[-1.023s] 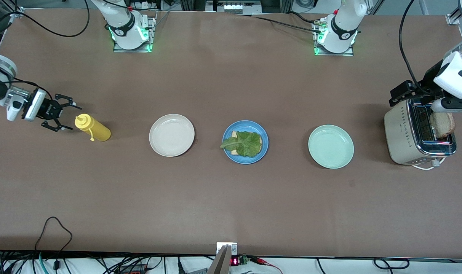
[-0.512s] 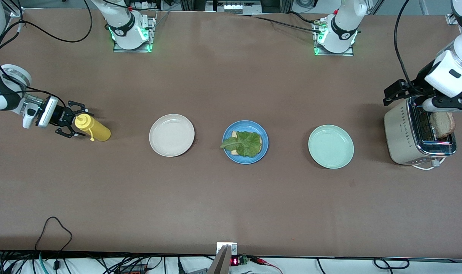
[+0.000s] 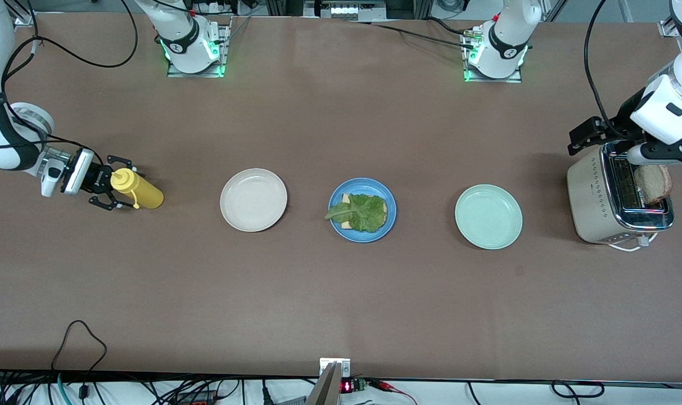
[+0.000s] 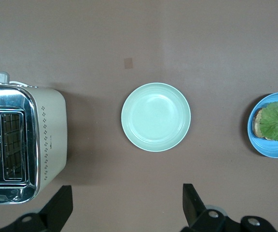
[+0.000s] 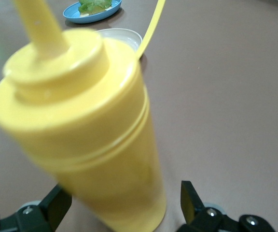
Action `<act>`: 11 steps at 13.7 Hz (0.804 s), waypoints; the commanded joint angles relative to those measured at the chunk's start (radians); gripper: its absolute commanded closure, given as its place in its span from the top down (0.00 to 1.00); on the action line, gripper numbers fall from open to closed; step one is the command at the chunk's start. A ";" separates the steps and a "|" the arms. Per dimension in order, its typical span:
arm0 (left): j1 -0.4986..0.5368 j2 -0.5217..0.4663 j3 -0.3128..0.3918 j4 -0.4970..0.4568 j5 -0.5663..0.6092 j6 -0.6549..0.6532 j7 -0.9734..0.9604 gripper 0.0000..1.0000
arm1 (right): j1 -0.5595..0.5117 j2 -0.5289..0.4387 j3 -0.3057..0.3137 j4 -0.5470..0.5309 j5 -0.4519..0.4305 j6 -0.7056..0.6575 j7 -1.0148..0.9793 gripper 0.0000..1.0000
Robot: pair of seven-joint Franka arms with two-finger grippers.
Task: Make sandwich in blue plate with both arms
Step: 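Close the right gripper around the yellow bottle body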
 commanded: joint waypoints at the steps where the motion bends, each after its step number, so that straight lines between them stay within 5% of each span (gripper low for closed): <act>1: 0.011 -0.012 -0.010 0.000 0.006 -0.016 0.012 1.00 | 0.000 0.004 0.028 0.007 0.021 0.030 -0.014 1.00; 2: 0.011 -0.012 -0.008 0.000 0.005 -0.017 0.012 1.00 | 0.005 0.004 0.032 0.007 0.021 0.042 -0.012 1.00; 3: 0.011 -0.012 -0.008 0.000 0.005 -0.017 0.012 1.00 | 0.017 0.002 0.032 0.007 0.021 0.050 -0.005 0.84; 5: 0.011 -0.009 -0.010 0.000 0.006 -0.014 0.012 1.00 | 0.043 -0.002 0.032 0.007 0.018 0.070 0.006 0.25; 6: 0.011 -0.007 -0.008 0.000 0.005 -0.011 0.012 1.00 | 0.048 -0.002 0.032 0.007 0.018 0.071 0.008 0.05; 11: 0.012 -0.006 -0.008 0.000 0.005 -0.011 0.012 1.00 | 0.141 -0.073 0.032 0.011 -0.005 0.131 0.021 0.00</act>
